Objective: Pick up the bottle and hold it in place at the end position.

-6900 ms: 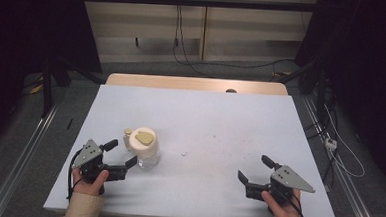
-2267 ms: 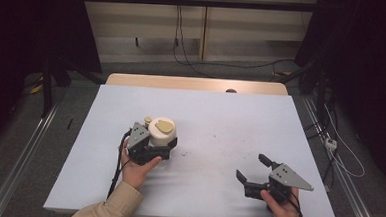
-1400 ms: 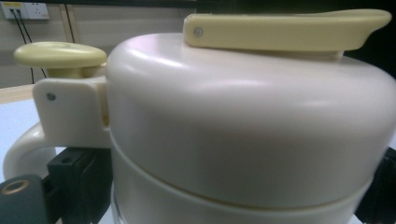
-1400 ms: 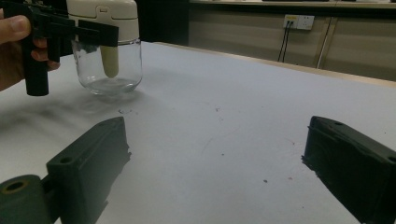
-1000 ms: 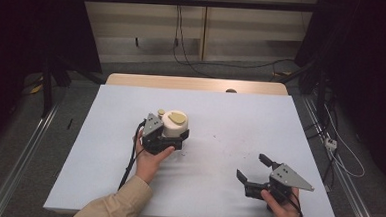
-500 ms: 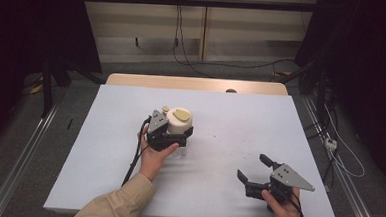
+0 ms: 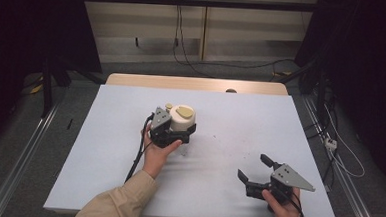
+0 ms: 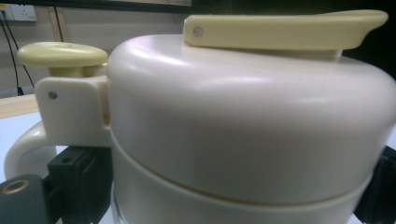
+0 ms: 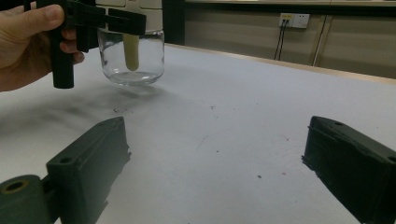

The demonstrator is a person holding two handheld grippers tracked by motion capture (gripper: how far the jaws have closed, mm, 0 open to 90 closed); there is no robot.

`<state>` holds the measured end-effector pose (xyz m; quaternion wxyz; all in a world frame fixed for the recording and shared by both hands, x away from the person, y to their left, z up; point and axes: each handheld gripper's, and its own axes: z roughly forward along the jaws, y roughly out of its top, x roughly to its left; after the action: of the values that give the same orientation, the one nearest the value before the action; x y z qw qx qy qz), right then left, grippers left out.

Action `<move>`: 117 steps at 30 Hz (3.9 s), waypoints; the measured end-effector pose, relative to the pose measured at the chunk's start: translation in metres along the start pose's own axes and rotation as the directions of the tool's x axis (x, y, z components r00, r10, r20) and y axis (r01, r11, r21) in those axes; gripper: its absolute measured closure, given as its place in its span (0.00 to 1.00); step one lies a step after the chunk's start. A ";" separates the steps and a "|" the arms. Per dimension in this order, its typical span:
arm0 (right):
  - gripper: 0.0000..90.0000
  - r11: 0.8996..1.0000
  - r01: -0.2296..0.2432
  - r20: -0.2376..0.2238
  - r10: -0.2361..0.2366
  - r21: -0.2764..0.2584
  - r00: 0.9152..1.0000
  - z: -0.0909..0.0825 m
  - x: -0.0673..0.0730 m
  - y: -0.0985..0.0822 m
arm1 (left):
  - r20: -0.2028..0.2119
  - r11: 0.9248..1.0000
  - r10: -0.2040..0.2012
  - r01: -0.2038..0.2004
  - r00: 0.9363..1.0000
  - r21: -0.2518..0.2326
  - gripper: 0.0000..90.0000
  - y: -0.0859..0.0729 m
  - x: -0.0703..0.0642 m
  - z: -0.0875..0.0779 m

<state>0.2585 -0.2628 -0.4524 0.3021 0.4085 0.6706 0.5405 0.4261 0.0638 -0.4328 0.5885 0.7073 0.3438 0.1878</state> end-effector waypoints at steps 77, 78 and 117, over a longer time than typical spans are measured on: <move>0.06 1.000 0.006 -0.016 -0.006 0.001 1.000 0.004 0.002 0.000 | 0.004 0.999 0.017 -0.018 1.000 0.040 0.07 0.002 -0.007 0.040; 0.06 1.000 0.007 -0.016 -0.007 0.000 1.000 0.004 0.002 0.000 | 0.003 0.999 0.016 -0.016 1.000 0.039 0.07 0.002 -0.008 0.041; 0.06 1.000 0.005 -0.020 -0.005 -0.002 1.000 0.004 0.002 0.000 | 0.008 0.998 0.029 -0.030 1.000 0.060 0.07 -0.007 -0.017 0.054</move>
<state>0.2612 -0.2586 -0.4530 0.2971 0.4011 0.6740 0.5446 0.4484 0.0142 -0.4503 0.5651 0.7304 0.3369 0.1836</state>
